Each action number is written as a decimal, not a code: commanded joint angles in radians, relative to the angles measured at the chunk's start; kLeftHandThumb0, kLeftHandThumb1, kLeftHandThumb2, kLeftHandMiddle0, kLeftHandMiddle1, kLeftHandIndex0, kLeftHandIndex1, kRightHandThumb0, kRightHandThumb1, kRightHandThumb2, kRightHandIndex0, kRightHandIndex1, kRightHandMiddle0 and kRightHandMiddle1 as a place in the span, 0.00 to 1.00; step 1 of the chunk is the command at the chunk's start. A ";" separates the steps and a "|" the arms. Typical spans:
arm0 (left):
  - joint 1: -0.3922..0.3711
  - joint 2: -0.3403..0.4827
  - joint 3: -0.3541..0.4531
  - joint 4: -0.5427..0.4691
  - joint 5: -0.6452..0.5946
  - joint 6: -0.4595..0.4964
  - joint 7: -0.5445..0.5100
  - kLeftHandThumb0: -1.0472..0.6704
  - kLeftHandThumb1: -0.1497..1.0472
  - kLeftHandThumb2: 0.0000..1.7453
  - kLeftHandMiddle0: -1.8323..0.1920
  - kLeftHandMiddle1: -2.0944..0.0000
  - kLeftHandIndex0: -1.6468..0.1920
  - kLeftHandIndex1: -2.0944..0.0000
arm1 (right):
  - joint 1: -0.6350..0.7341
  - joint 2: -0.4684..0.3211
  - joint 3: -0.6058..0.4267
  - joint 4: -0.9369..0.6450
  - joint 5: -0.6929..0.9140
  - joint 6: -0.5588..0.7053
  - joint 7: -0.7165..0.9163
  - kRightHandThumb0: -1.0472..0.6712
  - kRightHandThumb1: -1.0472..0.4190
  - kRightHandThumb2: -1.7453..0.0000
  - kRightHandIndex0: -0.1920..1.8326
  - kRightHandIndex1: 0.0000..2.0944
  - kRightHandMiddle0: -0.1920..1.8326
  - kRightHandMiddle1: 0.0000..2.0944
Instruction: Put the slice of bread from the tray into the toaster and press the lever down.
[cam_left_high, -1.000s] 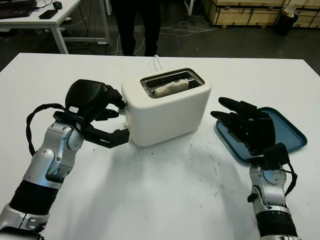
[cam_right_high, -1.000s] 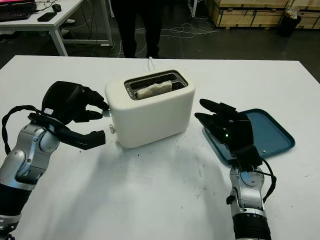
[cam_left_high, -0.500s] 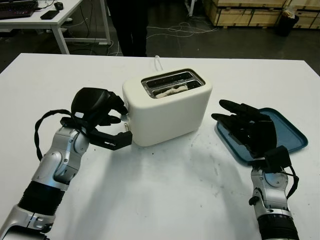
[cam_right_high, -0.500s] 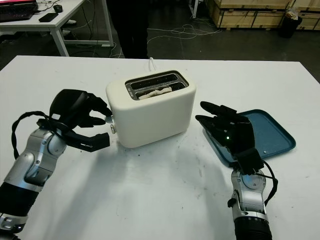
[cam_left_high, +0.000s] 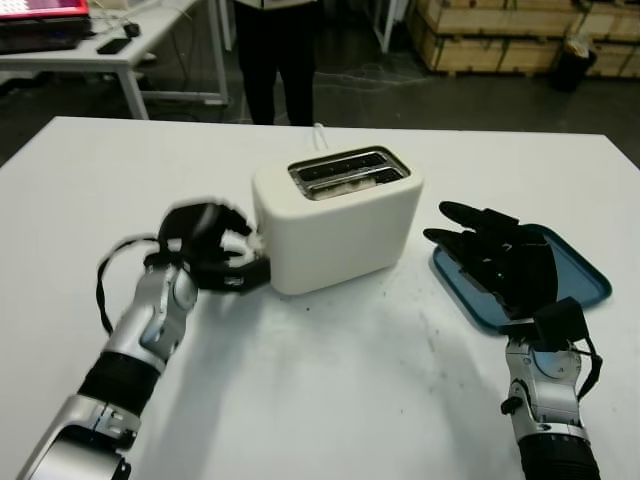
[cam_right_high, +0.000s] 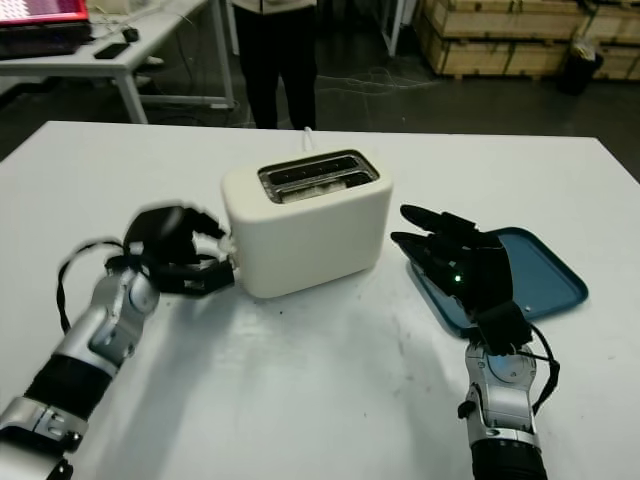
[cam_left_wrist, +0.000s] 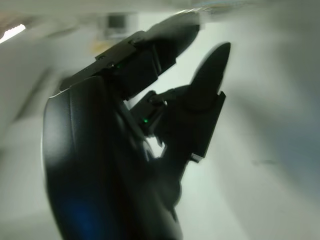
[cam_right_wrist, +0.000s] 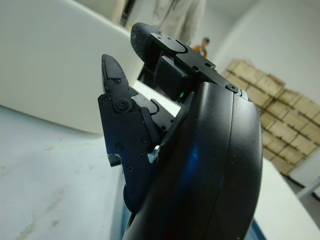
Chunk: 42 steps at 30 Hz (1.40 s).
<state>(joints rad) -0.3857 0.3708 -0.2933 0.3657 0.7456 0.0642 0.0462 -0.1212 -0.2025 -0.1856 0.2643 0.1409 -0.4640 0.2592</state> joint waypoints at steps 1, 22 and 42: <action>0.045 -0.028 -0.062 0.023 -0.020 -0.013 -0.072 0.52 0.80 0.00 0.39 0.58 0.27 1.00 | -0.006 0.002 0.003 0.004 -0.001 0.001 -0.007 0.49 0.09 0.95 0.61 0.03 0.56 0.00; 0.052 0.029 -0.071 -0.117 -0.027 0.016 -0.103 0.50 0.76 0.00 0.33 0.68 0.23 1.00 | -0.007 0.010 0.003 0.018 -0.004 -0.018 -0.014 0.49 0.09 0.95 0.62 0.02 0.56 0.00; 0.127 0.242 0.247 -0.625 0.027 0.083 -0.120 0.31 0.70 0.00 0.34 0.49 0.24 1.00 | -0.013 0.012 0.018 0.015 0.005 0.006 -0.013 0.50 0.09 0.95 0.61 0.02 0.56 0.00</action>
<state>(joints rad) -0.2661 0.5954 -0.0582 -0.2338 0.7461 0.1388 -0.0583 -0.1237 -0.1936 -0.1683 0.2797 0.1379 -0.4661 0.2452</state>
